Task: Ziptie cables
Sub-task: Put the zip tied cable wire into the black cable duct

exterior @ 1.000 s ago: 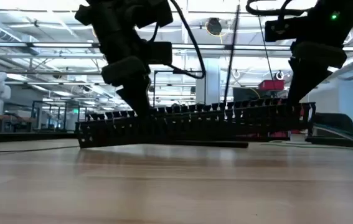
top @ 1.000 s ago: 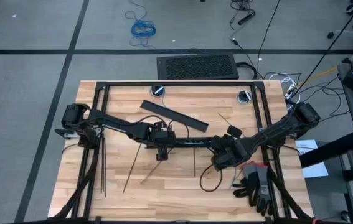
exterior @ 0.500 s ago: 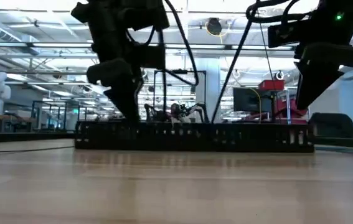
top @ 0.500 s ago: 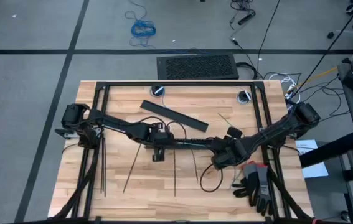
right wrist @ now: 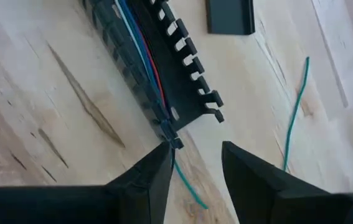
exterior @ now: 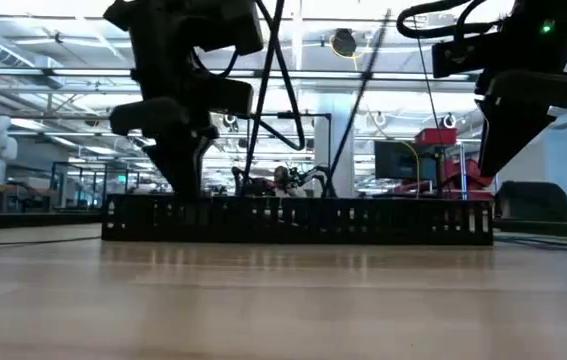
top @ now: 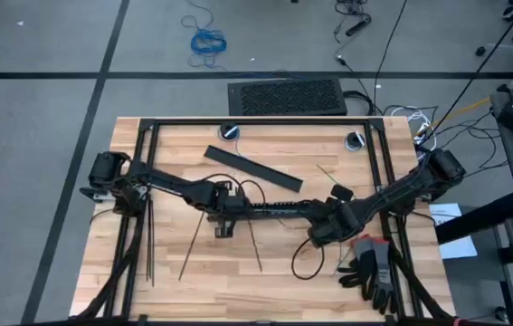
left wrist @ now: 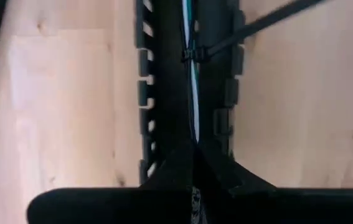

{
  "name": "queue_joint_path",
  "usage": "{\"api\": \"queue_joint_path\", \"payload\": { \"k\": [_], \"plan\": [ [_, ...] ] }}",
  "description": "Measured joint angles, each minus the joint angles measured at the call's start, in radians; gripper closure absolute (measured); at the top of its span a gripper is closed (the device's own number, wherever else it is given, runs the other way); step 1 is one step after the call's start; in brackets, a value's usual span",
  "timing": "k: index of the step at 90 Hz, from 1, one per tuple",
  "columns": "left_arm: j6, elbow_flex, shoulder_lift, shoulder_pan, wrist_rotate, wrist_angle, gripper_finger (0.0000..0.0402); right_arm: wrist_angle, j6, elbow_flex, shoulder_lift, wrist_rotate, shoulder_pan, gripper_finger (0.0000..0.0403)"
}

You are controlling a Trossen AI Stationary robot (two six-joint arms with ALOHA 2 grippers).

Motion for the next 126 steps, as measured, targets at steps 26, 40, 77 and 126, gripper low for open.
{"api": "queue_joint_path", "payload": {
  "k": [26, 40, 77, 126],
  "plan": [
    [-0.032, 0.0, 0.0, -0.042, -0.013, -0.078, 0.0329, 0.0, 0.007, 0.0, 0.0, 0.0, 0.0, 0.0268],
    [-0.055, 0.0, -0.013, -0.043, -0.015, -0.093, 0.0269, 0.001, 0.013, 0.0, 0.0, 0.0, 0.005, 0.0268],
    [-0.19, -0.002, -0.236, -0.119, -0.102, -0.206, 0.0237, -0.053, 0.129, 0.0, 0.001, 0.069, 0.058, 0.0268],
    [-0.311, -0.029, -0.262, -0.22, -0.141, -0.116, 0.0237, 0.26, -0.051, 0.0, 0.001, 0.194, 0.051, 0.0269]
  ]
}}
